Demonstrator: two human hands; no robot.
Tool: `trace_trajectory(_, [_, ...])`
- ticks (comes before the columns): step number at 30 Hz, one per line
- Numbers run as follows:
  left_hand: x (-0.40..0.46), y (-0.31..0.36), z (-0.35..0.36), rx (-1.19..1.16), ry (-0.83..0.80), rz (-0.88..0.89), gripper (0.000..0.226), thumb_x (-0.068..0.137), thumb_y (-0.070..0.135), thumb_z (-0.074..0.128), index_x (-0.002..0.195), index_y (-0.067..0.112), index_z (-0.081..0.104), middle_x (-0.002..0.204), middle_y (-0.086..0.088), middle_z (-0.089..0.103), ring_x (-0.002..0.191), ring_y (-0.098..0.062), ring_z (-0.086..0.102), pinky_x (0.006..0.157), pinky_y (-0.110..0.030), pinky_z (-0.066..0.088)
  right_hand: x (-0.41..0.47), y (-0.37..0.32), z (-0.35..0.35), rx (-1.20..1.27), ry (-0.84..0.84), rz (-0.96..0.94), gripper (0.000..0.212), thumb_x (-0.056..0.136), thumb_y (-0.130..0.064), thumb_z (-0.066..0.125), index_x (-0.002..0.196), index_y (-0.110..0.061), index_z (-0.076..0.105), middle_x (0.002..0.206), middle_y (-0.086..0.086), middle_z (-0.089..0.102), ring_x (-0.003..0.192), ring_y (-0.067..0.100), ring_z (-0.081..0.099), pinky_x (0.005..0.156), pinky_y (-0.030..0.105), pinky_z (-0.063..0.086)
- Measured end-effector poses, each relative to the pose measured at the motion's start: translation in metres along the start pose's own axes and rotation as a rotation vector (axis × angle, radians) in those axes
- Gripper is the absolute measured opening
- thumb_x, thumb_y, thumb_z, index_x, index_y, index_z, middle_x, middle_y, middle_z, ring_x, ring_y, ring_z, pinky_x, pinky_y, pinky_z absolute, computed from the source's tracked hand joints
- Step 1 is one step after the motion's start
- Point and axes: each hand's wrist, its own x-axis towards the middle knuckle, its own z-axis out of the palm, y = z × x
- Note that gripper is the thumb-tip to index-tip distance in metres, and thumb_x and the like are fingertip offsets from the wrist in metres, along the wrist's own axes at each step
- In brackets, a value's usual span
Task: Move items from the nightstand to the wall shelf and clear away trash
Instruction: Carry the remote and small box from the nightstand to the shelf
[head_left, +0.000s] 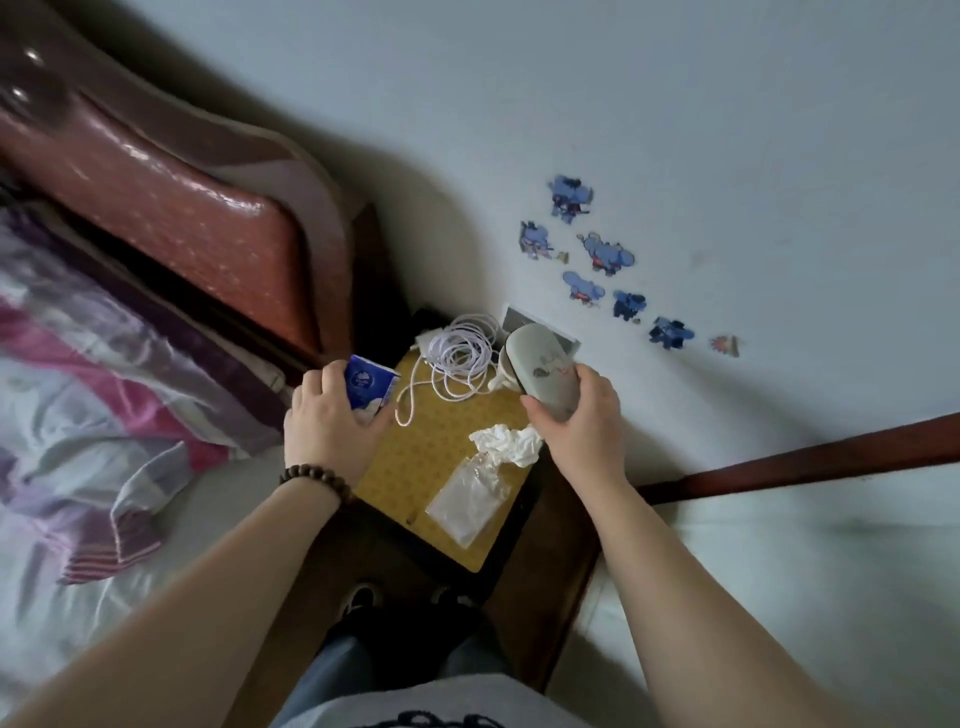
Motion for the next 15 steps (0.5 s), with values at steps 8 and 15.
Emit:
trace_trajectory(8, [-0.029, -0.059, -0.075, -0.043, 0.217, -0.203, 0.065, 0.076, 0.046, 0.068, 0.127, 0.013, 0.044, 0.116, -0.008, 0.052, 0.104, -0.028, 0.051, 0.089, -0.048, 0.045, -0.006, -0.104, 0.040, 0.076, -0.154, -0.296, 0.069, 0.072, -0.054, 0.071, 0.125, -0.017, 0.046, 0.116, 0.000, 0.052, 0.104, 0.017, 0.048, 0.077, 0.029, 0.050])
trace_trajectory(15, [-0.094, -0.149, -0.144, -0.083, 0.463, -0.478, 0.065, 0.076, 0.056, 0.064, 0.123, 0.015, 0.047, 0.113, -0.007, 0.053, 0.099, -0.028, 0.053, 0.081, -0.045, 0.049, -0.069, -0.207, 0.108, 0.092, -0.412, -0.551, 0.074, 0.071, -0.050, 0.072, 0.129, -0.015, 0.042, 0.115, 0.001, 0.049, 0.104, 0.020, 0.047, 0.083, 0.041, 0.050])
